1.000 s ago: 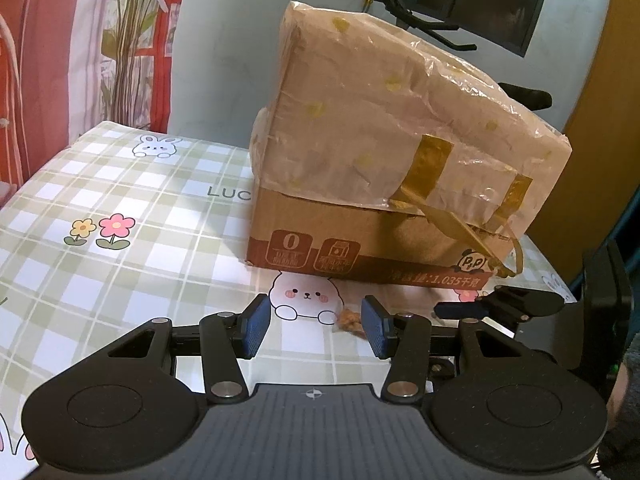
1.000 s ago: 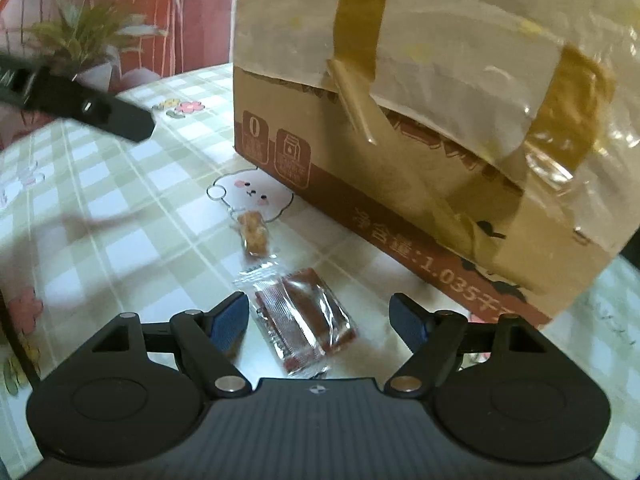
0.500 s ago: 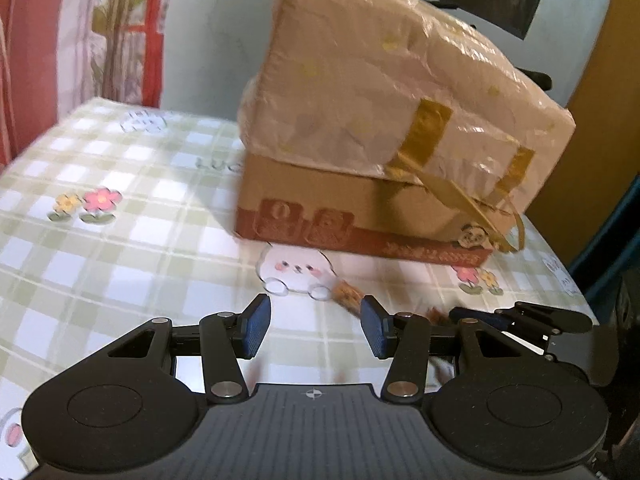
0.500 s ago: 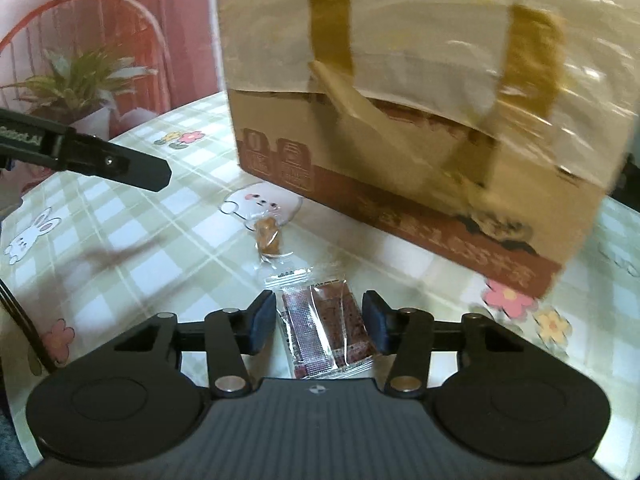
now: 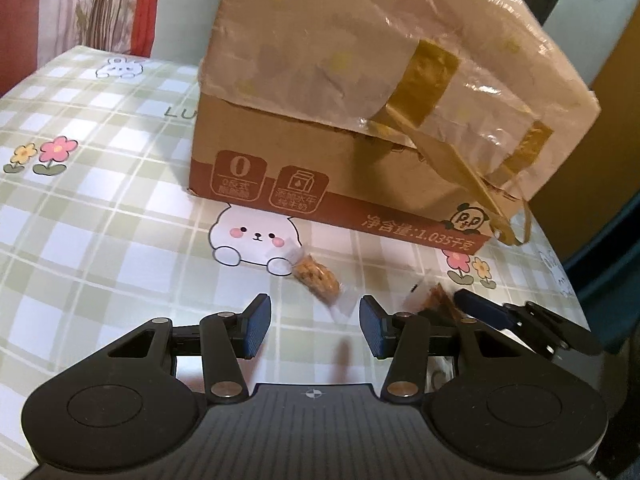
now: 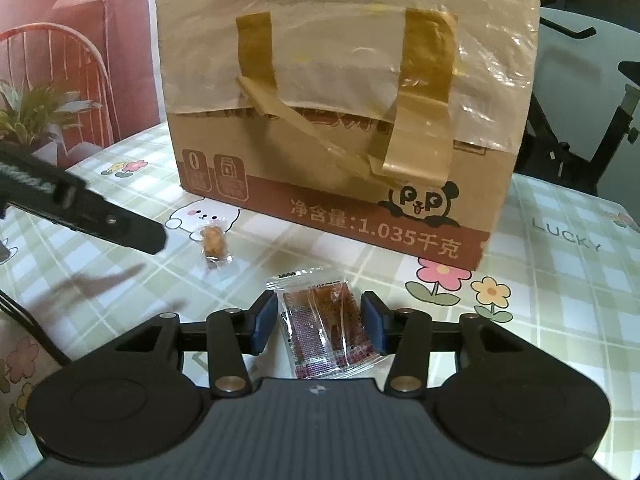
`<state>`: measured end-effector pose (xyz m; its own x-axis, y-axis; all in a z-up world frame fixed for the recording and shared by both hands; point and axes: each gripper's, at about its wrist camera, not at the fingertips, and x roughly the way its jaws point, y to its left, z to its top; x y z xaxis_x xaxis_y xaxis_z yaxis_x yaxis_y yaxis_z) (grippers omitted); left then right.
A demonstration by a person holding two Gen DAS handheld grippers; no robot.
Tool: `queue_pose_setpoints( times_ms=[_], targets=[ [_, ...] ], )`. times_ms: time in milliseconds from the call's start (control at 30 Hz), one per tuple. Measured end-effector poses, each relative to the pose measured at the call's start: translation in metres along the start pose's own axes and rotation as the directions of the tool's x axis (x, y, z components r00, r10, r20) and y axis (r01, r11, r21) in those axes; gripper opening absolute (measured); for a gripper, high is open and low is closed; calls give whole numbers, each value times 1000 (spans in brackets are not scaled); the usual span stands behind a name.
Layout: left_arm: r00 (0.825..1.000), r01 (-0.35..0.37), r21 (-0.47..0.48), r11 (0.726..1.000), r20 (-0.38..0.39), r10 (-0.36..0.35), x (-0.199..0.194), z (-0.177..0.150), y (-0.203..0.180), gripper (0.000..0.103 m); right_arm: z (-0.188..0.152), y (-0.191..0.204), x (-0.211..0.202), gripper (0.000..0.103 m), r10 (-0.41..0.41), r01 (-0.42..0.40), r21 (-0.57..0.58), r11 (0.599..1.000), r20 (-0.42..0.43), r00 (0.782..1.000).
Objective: Organize snacks
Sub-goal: 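Grasp the red-brown sachet with the right gripper while the left grasps the clear peanut packet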
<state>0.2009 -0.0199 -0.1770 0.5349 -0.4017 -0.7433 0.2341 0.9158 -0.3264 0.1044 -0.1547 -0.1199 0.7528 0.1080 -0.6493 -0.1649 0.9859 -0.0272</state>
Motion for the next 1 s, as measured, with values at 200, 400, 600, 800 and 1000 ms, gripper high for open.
queue_pose_setpoints(
  times_ms=[200,400,600,800,1000],
  targets=[
    [999,-44,25,999,-2,44,18,6,-21,51,-3,-12,-5,49,17,-19,69,997,30,999],
    [995,-104,66,992,4,104,33,11,-33,51,-2,-9,-6,49,47,-49,43,998,47,998],
    [989,-150,104,983,-4,151,45,14,-40,51,-3,-27,-5,49,64,-73,156,985,61,996],
    [979,-203,146,968,10,203,54,14,-56,51,-3,-28,-7,49,78,-88,158,983,69,995],
    [963,-271,191,944,35,269,55,10,-66,24,-3,-35,-12,49,92,-107,192,976,83,992]
  ],
)
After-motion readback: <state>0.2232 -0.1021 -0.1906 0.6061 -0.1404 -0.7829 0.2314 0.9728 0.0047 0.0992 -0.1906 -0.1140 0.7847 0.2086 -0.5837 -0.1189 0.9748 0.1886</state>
